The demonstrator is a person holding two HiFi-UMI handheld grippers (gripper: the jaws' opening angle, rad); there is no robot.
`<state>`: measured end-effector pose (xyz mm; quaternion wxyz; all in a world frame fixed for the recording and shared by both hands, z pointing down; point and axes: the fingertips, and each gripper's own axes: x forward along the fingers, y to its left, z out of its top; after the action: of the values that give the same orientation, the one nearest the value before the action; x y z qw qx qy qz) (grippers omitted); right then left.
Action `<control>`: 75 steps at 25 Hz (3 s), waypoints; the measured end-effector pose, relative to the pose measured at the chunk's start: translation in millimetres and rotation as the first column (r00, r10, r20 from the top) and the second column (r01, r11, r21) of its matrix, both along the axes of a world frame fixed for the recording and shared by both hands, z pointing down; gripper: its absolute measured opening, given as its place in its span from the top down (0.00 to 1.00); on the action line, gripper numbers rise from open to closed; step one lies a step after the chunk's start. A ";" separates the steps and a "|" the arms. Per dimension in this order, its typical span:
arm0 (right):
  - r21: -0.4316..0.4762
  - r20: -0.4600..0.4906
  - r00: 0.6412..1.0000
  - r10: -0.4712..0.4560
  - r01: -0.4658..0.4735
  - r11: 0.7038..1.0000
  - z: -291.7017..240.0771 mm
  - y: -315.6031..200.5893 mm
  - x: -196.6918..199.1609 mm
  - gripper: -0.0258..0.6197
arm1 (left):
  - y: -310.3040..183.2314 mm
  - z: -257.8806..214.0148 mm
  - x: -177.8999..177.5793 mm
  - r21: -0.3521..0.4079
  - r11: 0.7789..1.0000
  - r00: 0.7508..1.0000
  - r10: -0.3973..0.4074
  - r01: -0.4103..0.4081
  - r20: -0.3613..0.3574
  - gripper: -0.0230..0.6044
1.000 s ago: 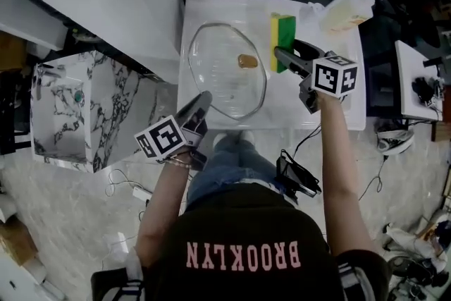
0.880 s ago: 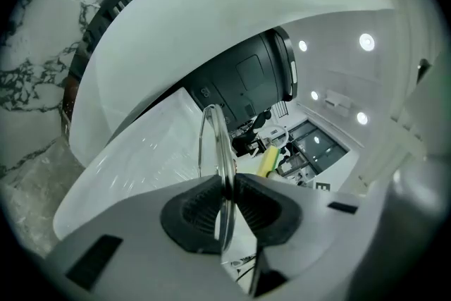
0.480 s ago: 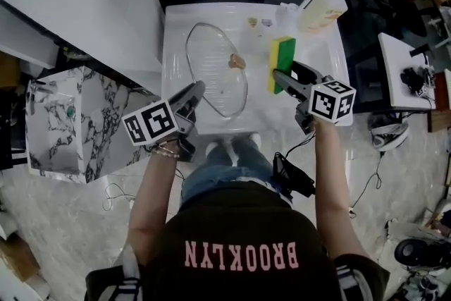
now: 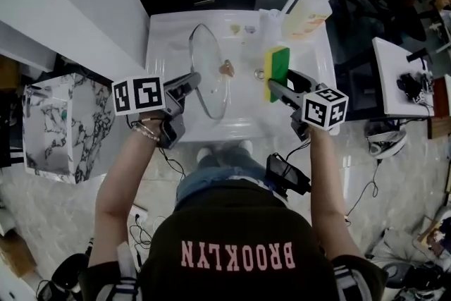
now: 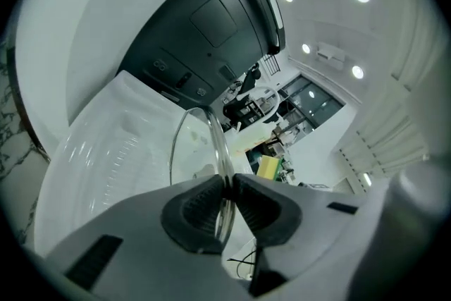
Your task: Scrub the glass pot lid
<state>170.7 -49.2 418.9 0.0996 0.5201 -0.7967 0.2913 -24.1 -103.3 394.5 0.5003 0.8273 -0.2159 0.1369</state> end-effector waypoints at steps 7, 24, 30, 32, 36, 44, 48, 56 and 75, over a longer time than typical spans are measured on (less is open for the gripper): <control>-0.021 0.050 0.999 0.006 -0.005 1.000 14.1 3.0 26.6 0.54 | 1.5 -6.2 36.6 0.023 0.994 0.986 0.103 -0.107 0.134 0.88; -0.099 0.177 0.982 -0.058 0.077 0.992 47.9 -24.8 -14.9 0.54 | 44.8 9.6 130.5 0.191 0.946 0.898 0.166 -0.262 0.407 0.88; -0.223 0.281 0.959 0.027 0.038 0.974 76.8 -4.6 -3.7 0.54 | 58.0 35.4 146.2 0.226 0.875 0.812 0.263 -0.429 0.521 0.88; -0.248 0.322 0.945 0.052 0.031 0.968 80.0 5.5 2.7 0.54 | 60.5 40.2 151.5 0.225 0.848 0.786 0.302 -0.480 0.538 0.88; -0.262 0.400 0.909 0.117 -0.009 0.965 74.1 28.7 29.6 0.54 | 66.8 41.2 165.5 0.268 0.757 0.728 0.368 -0.596 0.579 0.88; -0.303 0.196 0.981 0.018 0.043 0.952 72.3 81.2 81.4 0.54 | 91.0 45.8 181.0 0.322 0.450 0.530 0.483 -0.833 0.697 0.88; -0.343 0.176 0.978 -0.112 0.168 0.924 69.9 100.5 88.2 0.54 | 93.8 50.4 179.2 0.323 0.302 0.438 0.503 -0.897 0.745 0.88; -0.423 0.054 0.942 -0.332 0.323 0.847 54.5 117.7 111.0 0.54 | 98.5 67.6 166.7 0.255 -0.085 0.188 0.465 -0.963 0.865 0.88; -0.502 -0.011 0.673 -0.739 0.636 0.587 58.1 74.9 87.1 0.54 | 92.4 115.1 117.6 0.013 -0.534 -0.105 0.190 -0.845 0.976 0.88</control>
<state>257.8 25.7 477.1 0.4113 0.1583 -0.8269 0.3492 93.5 -10.8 509.6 -0.4227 0.6961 0.2572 0.5202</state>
